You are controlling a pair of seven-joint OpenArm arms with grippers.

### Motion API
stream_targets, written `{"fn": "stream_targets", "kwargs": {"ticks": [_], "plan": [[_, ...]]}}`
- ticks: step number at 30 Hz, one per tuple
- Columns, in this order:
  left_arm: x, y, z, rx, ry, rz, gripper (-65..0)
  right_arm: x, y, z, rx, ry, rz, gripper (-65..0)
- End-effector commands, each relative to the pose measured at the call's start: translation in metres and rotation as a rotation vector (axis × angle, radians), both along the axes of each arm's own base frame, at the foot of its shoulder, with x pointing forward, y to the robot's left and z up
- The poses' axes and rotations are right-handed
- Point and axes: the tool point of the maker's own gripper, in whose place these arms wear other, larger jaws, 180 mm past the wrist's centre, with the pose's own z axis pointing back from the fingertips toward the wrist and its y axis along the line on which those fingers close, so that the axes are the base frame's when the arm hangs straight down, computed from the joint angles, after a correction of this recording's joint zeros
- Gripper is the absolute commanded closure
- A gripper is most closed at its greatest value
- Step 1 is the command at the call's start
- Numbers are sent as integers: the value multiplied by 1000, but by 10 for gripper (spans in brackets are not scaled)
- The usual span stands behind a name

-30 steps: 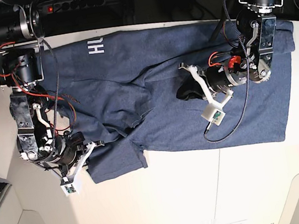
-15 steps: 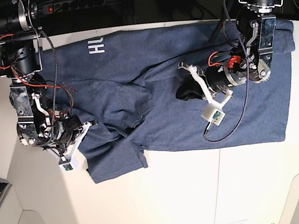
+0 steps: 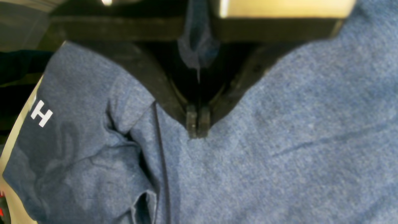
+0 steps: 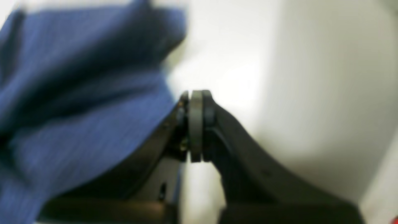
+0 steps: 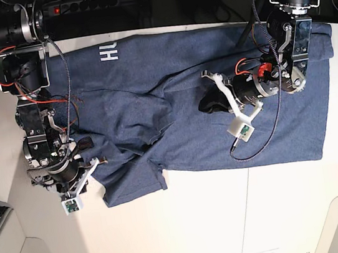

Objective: Layout the t-shirt on the table in an organized manner, then fold the t-shirt properly
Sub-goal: 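Adjust the sleeve fabric with the right gripper while left holds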

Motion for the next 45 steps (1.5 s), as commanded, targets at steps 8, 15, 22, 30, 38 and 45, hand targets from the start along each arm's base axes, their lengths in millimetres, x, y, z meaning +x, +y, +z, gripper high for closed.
{"fn": "stream_targets", "kwargs": {"ticks": [8,15,22,30,38,45], "plan": [[12,-1,15,-29,-50,3,0,55,8,47,83,-138,23,0],[13,0,15,-20,-57,3,0,0,27,11,145,292,81,0],[13,0,15,-21,-58,3,0,-17,42,51,170,246,125,0],[13,0,15,-22,-59,3,0,-43,37,33,131,397,117,0],[13,0,15,-22,-59,3,0,-67,28,-34,144,532,76,0],[13,0,15,-22,-59,3,0,-70,14,-57,59,516,66,0]]}}
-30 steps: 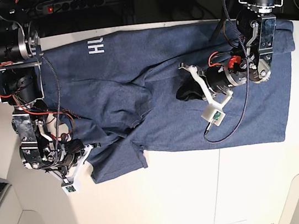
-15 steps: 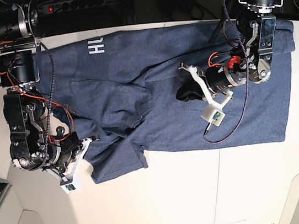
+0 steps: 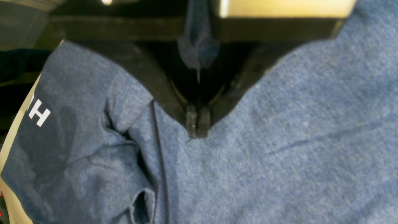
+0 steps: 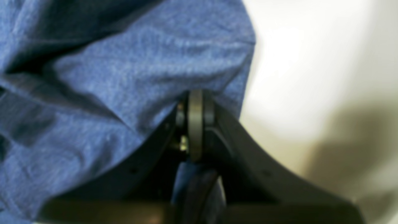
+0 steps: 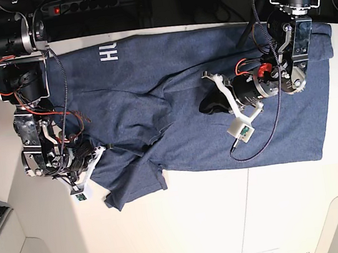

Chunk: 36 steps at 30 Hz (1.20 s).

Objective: Layout the t-shirt on the table in an organized manner, then fold the t-shirt properly
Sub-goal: 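Adjust the sleeve fabric with the right gripper while left holds, then move the left gripper to the shirt's long edge and grasp it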

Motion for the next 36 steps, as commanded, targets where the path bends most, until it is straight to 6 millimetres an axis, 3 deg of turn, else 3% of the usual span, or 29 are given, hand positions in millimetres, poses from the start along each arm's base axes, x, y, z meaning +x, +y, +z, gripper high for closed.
{"fn": "stream_targets", "kwargs": {"ticks": [1,5,9,13,18,22,29,32,33,36], "plan": [[12,-1,14,-27,-48,3,0,-3,-11,-4,-63,20,3,0],[11,0,14,-25,-47,3,0,24,-19,11,-104,-149,-21,0],[11,0,14,-25,-47,3,0,58,-34,41,-173,-400,-80,0],[11,0,14,-25,-47,3,0,78,-40,69,-218,-591,-91,0],[12,-1,14,-26,-48,3,0,88,-28,88,-165,-708,-57,0],[12,0,14,-25,-48,3,0,87,-28,87,-120,-698,-97,0],[11,0,14,-25,-47,3,0,81,-55,90,-92,-595,-202,0],[11,0,14,-26,-48,3,0,80,-83,102,-88,-612,-267,-271],[11,-1,14,-26,-48,3,0,79,-95,103,-97,-614,-291,-316],[12,0,14,-27,-49,4,0,69,-124,97,-122,-566,-322,-320]]}}
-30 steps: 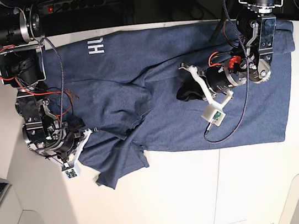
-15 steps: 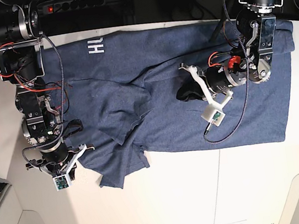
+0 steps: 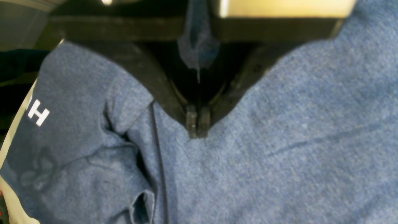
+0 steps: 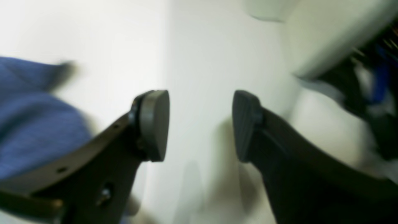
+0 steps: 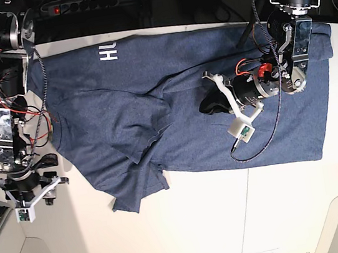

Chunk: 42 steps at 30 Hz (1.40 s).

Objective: Layout the t-shirt on the table in an organized manner, then fold the t-shirt properly
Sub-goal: 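Move the left gripper to the shirt's long edge and grasp it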

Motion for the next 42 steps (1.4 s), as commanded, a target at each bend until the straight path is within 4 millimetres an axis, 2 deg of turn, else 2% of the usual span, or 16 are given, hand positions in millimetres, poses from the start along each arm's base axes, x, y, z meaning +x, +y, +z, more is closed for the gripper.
{"fn": "stream_targets", "kwargs": {"ticks": [1,4,9,12,17,25,26,28,29,31,33,34,36,39,42], "plan": [[12,-1,14,-27,-49,4,0,7,-9,13,10,-29,3,-320],[13,-1,16,-34,-57,7,0,-11,-5,-15,130,91,40,-319],[15,-2,19,-44,-71,13,0,-38,44,-56,404,205,173,-319],[15,-2,18,-43,-71,12,0,-51,60,-74,494,245,170,-319],[14,-1,18,-41,-68,11,0,-54,84,-80,539,263,205,-319],[14,-1,17,-39,-65,10,0,-50,131,-80,494,308,346,-318],[14,-1,17,-37,-65,10,0,-50,134,-81,484,314,361,-305],[13,0,16,-27,-64,7,0,-49,135,-80,474,304,366,-215],[13,0,15,-16,-65,3,-33,-49,134,-81,463,300,369,-140],[13,3,12,7,-65,-2,-166,-49,132,-82,432,303,378,0],[16,9,13,21,-73,9,-230,-44,130,-79,421,267,372,0],[21,15,16,28,-87,26,-232,-41,128,-78,421,245,359,0],[44,46,30,50,-151,146,-232,-37,127,-74,423,216,356,0],[83,119,68,103,-293,380,-232,-36,125,-73,419,214,355,0],[109,201,104,191,-386,594,-232,-36,123,-73,416,214,354,0]]}}
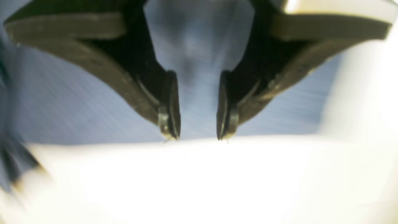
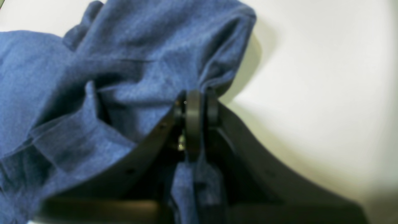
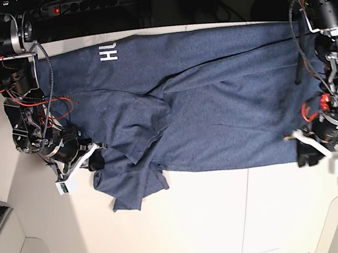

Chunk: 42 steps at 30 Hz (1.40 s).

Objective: Layout the t-shirt on the table in an organized manner, then fold the t-shirt properly
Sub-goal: 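Move the left gripper to the shirt's long edge and grasp it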

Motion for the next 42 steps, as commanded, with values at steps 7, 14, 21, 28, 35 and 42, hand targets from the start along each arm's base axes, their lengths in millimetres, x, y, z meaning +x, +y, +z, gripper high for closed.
{"fn": "stream_targets", "kwargs": {"ticks": [7,14,21,28,35,42], "plan": [[40,116,2,-109,76,237,-232,5,-11,3,-41,2,-2,0],[24,150,-37,-263,216,413,-232,5,-11,3,-41,1,-2,0],[-20,171,-77,-171,298,523,-232,5,-19,3,-52,2,-5,0],[-12,160,-76,-197,259,493,-232,5,-27,4,-63,1,-12,0],[22,119,-68,-267,246,405,-232,5,-26,4,-62,1,-12,0],[34,87,-75,-287,252,357,-232,5,-26,4,-62,1,-11,0]]}}
